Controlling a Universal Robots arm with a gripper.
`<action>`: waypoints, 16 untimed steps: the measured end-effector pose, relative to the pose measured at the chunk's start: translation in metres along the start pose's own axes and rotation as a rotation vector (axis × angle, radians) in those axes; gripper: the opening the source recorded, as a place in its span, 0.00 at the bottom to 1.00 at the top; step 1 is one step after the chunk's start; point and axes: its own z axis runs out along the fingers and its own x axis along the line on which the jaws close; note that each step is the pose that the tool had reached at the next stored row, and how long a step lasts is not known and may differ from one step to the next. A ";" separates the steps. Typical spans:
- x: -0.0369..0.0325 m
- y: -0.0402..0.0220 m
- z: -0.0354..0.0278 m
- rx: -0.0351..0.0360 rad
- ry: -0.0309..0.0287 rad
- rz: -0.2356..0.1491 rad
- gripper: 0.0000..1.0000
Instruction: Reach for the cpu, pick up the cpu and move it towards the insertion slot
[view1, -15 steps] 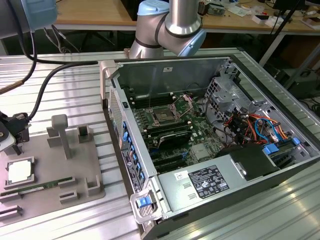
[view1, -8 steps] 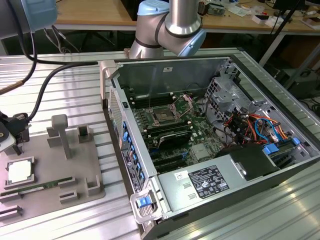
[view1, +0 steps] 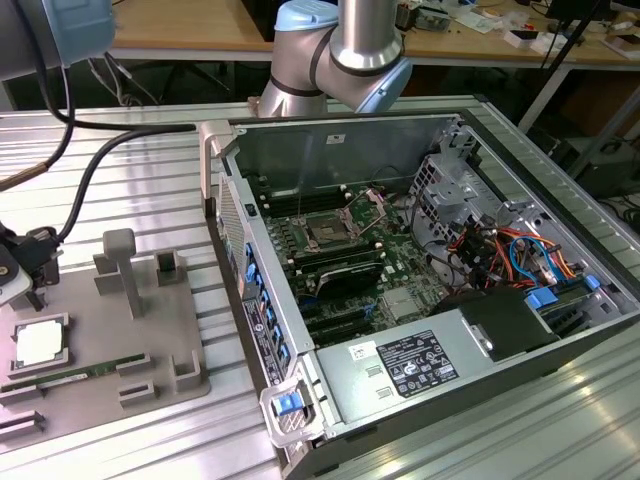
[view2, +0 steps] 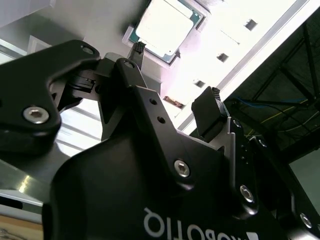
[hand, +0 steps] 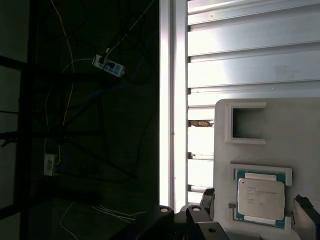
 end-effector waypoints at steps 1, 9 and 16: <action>0.0000 0.0000 0.0006 -0.0001 -0.0002 0.000 0.66; -0.0062 -0.0028 0.0190 0.0000 -0.0002 0.002 0.66; -0.0097 -0.0059 0.0298 0.0001 -0.0002 0.008 0.66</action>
